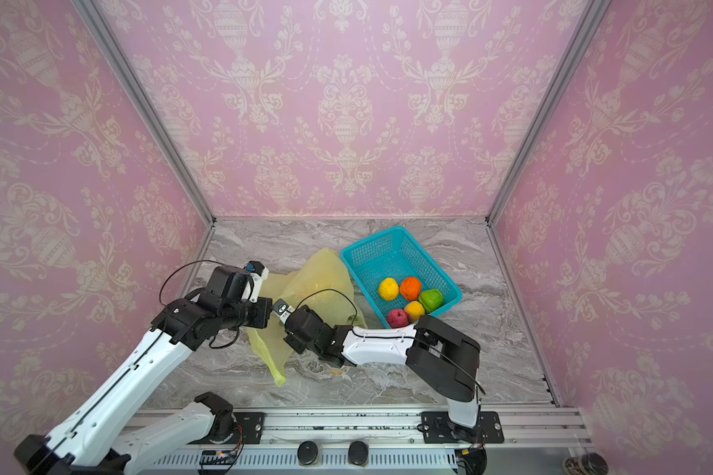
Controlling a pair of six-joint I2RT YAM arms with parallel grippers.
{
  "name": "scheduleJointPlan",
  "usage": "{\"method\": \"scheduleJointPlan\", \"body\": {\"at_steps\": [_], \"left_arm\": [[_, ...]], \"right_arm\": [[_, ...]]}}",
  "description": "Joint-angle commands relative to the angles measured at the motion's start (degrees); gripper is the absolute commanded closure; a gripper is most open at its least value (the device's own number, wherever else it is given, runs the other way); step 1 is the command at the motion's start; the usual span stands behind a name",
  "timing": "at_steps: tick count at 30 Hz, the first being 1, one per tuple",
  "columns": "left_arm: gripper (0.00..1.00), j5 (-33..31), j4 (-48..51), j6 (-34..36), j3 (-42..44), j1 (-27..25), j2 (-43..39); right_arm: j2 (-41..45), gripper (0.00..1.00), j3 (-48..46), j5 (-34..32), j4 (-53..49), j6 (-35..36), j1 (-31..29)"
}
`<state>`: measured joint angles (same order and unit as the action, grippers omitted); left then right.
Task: Untie the knot of the plastic bag and take out the fruit
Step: 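Move the right gripper back to the bag mouth, then reach the right gripper down into the bag and close on the orange-tipped mango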
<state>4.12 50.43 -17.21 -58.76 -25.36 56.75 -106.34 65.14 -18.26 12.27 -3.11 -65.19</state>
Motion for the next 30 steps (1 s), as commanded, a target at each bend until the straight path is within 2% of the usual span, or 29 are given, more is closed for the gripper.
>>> {"method": "scheduleJointPlan", "body": {"at_steps": [1, 4, 7, 11, 16, 19, 23, 27, 30], "left_arm": [[1.0, 3.6, 0.1, 0.3, -0.2, -0.6, -0.6], [1.0, 3.4, 0.0, 0.3, -0.1, -0.6, -1.3], [1.0, 3.4, -0.2, 0.3, 0.0, -0.6, -1.4], [1.0, 3.2, 0.1, 0.3, -0.2, -0.6, -1.1], [1.0, 2.2, 0.0, 0.2, -0.3, -0.6, -2.5], [1.0, 0.7, -0.1, 0.1, -0.1, -0.6, -3.5], [1.0, -0.5, 0.3, -0.2, -0.3, -0.4, -3.4], [1.0, -0.4, 0.2, -0.3, -0.4, -0.1, -3.9], [1.0, 2.1, -0.5, 0.1, -0.2, -0.1, -4.9]], "right_arm": [[-2.0, 0.64, 3.7, -3.3, -0.5, -0.7, 0.5], [-5.1, 0.5, 4.6, -4.3, 0.6, -1.5, 2.0], [-6.1, 0.43, 3.7, -4.3, 2.6, -1.9, 3.9], [-5.5, 0.37, -2.8, -4.1, 11.9, 2.7, 5.1], [-5.8, 0.42, -9.6, -0.6, 23.4, 9.2, 5.6], [-4.4, 0.47, -14.2, 1.6, 29.3, 11.1, 5.5], [-1.2, 0.48, -20.8, 6.3, 35.8, 12.8, 5.0], [-0.5, 0.46, -20.7, 6.9, 33.6, 16.2, 2.7], [-3.0, 0.51, -13.9, 4.7, 22.8, 16.3, 2.0]]}}
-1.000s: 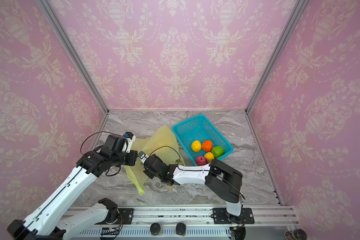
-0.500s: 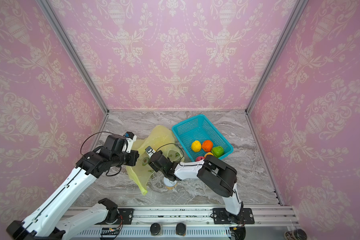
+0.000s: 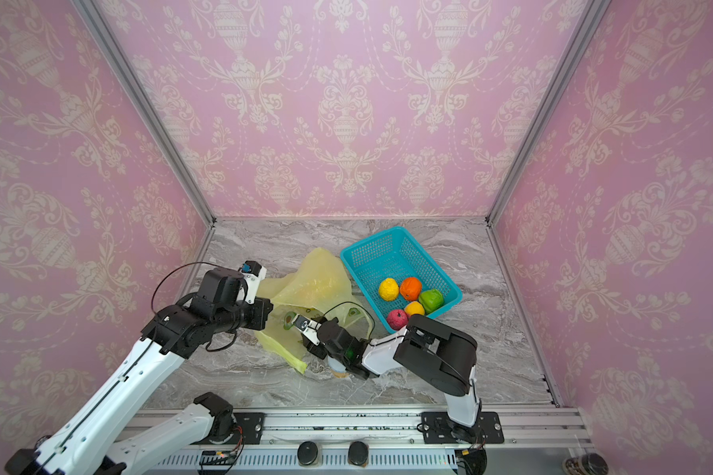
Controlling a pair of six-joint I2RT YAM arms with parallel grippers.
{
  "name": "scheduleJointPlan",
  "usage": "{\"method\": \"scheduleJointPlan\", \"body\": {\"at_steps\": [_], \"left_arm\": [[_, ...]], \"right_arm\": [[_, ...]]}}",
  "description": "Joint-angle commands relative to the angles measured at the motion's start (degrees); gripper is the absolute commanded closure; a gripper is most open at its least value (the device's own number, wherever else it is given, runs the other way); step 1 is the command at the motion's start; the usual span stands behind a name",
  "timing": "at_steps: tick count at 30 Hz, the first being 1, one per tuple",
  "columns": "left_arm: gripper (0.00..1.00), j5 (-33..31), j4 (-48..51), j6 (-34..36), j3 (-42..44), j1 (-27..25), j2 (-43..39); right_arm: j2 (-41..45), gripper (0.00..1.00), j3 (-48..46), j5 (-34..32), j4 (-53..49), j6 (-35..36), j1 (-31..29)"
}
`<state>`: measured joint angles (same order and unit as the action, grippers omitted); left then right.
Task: Untie the knot of the plastic bag and take out the fruit
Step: 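Reach the right gripper down into the bag and close on the orange-tipped mango, then lift the mango out of the bag and carry it over the teal basket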
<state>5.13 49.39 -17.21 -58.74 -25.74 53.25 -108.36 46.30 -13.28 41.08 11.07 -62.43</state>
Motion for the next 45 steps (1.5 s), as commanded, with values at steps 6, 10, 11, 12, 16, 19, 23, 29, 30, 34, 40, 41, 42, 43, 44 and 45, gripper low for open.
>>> {"method": "scheduleJointPlan", "body": {"at_steps": [6, 10, 11, 12, 16, 19, 23, 29, 30, 34, 40, 41, 42, 43, 44, 45], "left_arm": [[1.0, 3.9, -0.5, 0.3, 0.1, 0.2, -3.5], [1.0, 5.7, -1.0, 0.5, 0.3, 0.2, -4.1], [1.0, 5.9, -1.0, 0.5, 0.3, 0.2, -4.2], [1.0, 6.1, -1.1, 0.6, 0.4, 0.2, -4.3], [1.0, 6.8, -1.2, 0.6, 0.4, 0.2, -4.3], [1.0, 6.7, -1.2, 0.6, 0.4, 0.2, -4.4], [1.0, 6.2, -1.1, 0.5, 0.4, 0.2, -4.4], [1.0, 4.9, -0.7, 0.4, 0.4, 0.2, -4.0], [1.0, 4.6, -0.7, 0.3, 0.3, 0.2, -3.9], [1.0, 2.3, 0.0, 0.2, 0.1, 0.2, -2.6], [1.0, -0.5, 1.3, -0.2, -0.4, 0.3, -0.1], [1.0, -0.5, 1.3, -0.2, -0.4, 0.3, 0.0], [1.0, -0.6, 1.2, -0.3, -0.3, 0.3, -0.1], [1.0, -1.0, 1.4, -0.3, -0.3, 0.4, -0.2], [1.0, -1.5, 1.5, -0.3, -0.3, 0.4, -0.3], [1.0, -2.0, 1.5, -0.5, -0.3, 0.4, -0.3]], "right_arm": [[-9.2, 0.46, 19.5, -9.2, -19.0, -0.4, 0.8], [-13.7, 0.36, 29.0, -16.5, -26.7, -3.1, 2.3], [-15.1, 0.34, 31.2, -18.2, -28.9, -4.0, 2.8], [-16.1, 0.32, 32.9, -19.4, -30.7, -4.5, 3.3], [-19.6, 0.26, 38.4, -20.9, -37.8, -7.9, 5.2], [-21.2, 0.26, 39.7, -18.7, -40.2, -8.5, 5.7], [-22.2, 0.4, 39.8, -16.6, -41.0, -8.8, 5.7], [-18.4, 0.66, 36.2, -14.5, -38.2, -9.6, 5.7], [-17.1, 0.68, 35.0, -13.8, -37.3, -9.7, 5.7], [-10.0, 0.75, 28.1, -10.5, -32.6, -10.5, 5.6], [2.2, 0.8, 13.5, -1.5, -21.6, -9.9, 4.7], [4.2, 0.81, 11.4, 0.7, -19.9, -9.9, 4.7], [5.7, 0.81, 9.8, 2.6, -18.8, -9.9, 4.6], [7.2, 0.82, 8.1, 4.6, -17.5, -9.7, 4.5], [8.6, 0.82, 6.5, 6.2, -16.3, -9.5, 4.1], [9.7, 0.83, 5.1, 7.0, -15.0, -9.3, 3.8]]}}
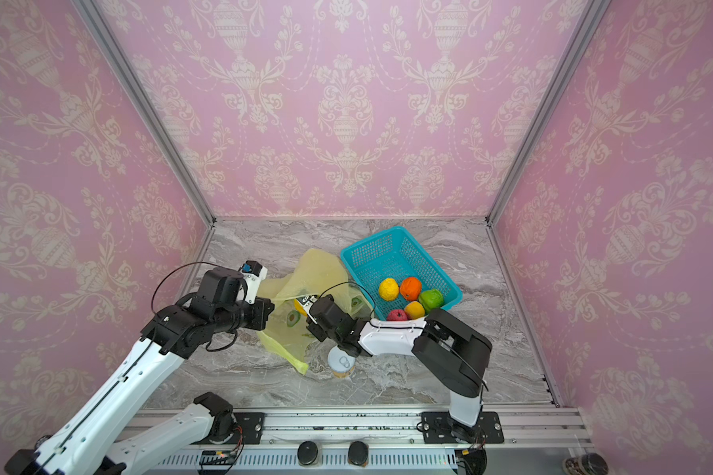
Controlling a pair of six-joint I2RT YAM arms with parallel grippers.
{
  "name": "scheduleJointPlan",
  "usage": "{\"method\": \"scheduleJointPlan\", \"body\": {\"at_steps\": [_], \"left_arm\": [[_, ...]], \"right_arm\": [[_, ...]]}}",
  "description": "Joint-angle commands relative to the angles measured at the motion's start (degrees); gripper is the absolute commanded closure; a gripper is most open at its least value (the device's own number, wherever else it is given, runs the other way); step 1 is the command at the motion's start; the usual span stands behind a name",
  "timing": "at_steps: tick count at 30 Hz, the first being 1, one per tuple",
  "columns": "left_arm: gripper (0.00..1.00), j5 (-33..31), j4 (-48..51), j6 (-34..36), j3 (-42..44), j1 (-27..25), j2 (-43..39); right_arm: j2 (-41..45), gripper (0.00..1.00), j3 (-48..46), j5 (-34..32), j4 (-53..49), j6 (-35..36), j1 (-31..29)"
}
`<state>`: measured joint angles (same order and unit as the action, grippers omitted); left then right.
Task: Untie the knot of the plastic bag and take out the fruit
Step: 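Lift the mango out of the bag and carry it over the teal basket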
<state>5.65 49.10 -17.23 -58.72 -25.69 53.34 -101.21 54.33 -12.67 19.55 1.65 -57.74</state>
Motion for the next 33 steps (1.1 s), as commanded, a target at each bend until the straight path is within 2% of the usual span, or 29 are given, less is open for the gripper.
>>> {"method": "scheduleJointPlan", "body": {"at_steps": [1, 13, 18, 24, 27, 30, 33], "left_arm": [[1.0, -2.8, 1.9, -0.5, -0.4, 0.4, -0.3], [1.0, -3.9, 2.2, -0.7, -0.5, 0.8, 0.3], [1.0, -3.6, 2.3, -0.6, -0.5, 0.9, 0.4], [1.0, -3.3, 2.2, -0.6, -0.4, 1.1, 0.2], [1.0, -3.1, 2.2, -0.7, -0.4, 1.1, 0.1], [1.0, -2.8, 2.1, -0.7, -0.3, 1.2, 0.2], [1.0, -2.6, 2.1, -0.7, -0.3, 1.2, 0.1]], "right_arm": [[3.9, 0.83, -4.4, 6.9, 7.8, 0.4, -1.4], [22.0, 0.87, -14.8, 14.5, 9.8, 1.2, -4.4], [32.9, 0.91, -19.8, 6.2, 10.3, -0.6, -3.5], [47.4, 0.92, -26.6, 0.6, 10.0, -6.2, 3.1], [54.1, 0.92, -30.2, -5.6, 9.5, -9.9, 7.5], [58.0, 0.91, -30.8, -11.7, 4.0, -14.5, 13.3], [57.9, 0.9, -29.1, -12.8, -3.7, -19.8, 20.2]]}}
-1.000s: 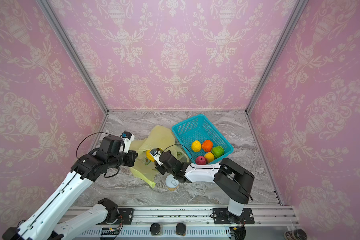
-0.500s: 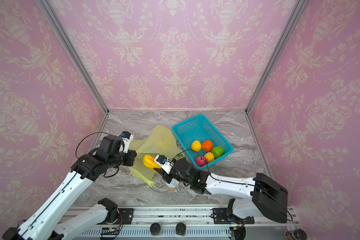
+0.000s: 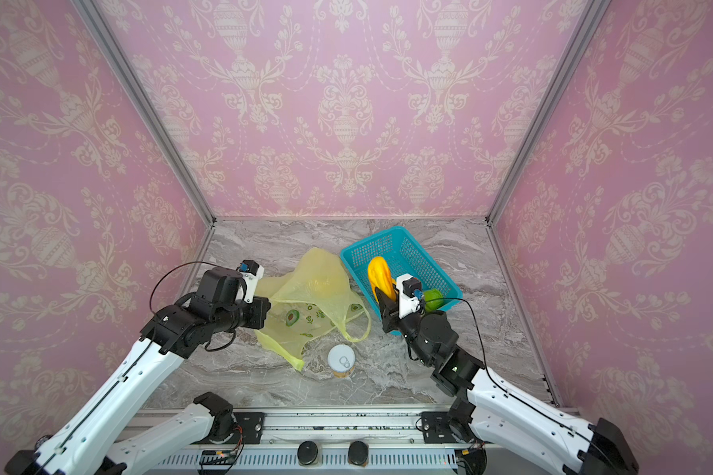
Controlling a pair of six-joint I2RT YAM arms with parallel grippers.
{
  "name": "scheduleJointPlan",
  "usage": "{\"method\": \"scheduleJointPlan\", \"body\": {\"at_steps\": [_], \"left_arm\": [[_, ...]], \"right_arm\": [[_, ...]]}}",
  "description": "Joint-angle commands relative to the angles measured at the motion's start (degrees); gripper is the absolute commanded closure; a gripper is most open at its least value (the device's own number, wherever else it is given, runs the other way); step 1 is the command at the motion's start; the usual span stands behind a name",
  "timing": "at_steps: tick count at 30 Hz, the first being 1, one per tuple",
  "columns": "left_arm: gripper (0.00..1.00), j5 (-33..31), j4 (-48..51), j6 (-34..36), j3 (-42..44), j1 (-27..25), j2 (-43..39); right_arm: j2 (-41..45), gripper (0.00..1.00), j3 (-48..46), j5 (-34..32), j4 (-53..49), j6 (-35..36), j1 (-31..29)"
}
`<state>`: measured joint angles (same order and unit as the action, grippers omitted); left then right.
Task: Untie the knot of the plastic bag and take out the fruit
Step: 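Lift the mango out of the bag and carry it over the teal basket, then lower the mango into the teal basket and open the right gripper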
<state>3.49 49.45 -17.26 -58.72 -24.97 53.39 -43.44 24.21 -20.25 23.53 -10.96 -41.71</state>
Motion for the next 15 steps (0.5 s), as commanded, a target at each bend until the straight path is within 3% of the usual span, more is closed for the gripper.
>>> {"method": "scheduleJointPlan", "body": {"at_steps": [1, 7, 15], "left_arm": [[1.0, -0.5, 1.7, -0.6, -0.3, 0.5, 0.1], [1.0, -0.3, 1.7, -0.7, -0.3, 0.5, 0.1], [1.0, -0.1, 1.7, -0.5, -0.2, 0.5, 0.1]], "right_arm": [[-0.8, 0.91, 1.8, -4.7, -9.9, -9.1, 6.8], [-11.8, 0.93, 7.0, 2.7, -17.9, -17.1, 18.3], [-31.3, 0.98, 17.3, 7.4, -23.6, -17.1, 20.0]]}}
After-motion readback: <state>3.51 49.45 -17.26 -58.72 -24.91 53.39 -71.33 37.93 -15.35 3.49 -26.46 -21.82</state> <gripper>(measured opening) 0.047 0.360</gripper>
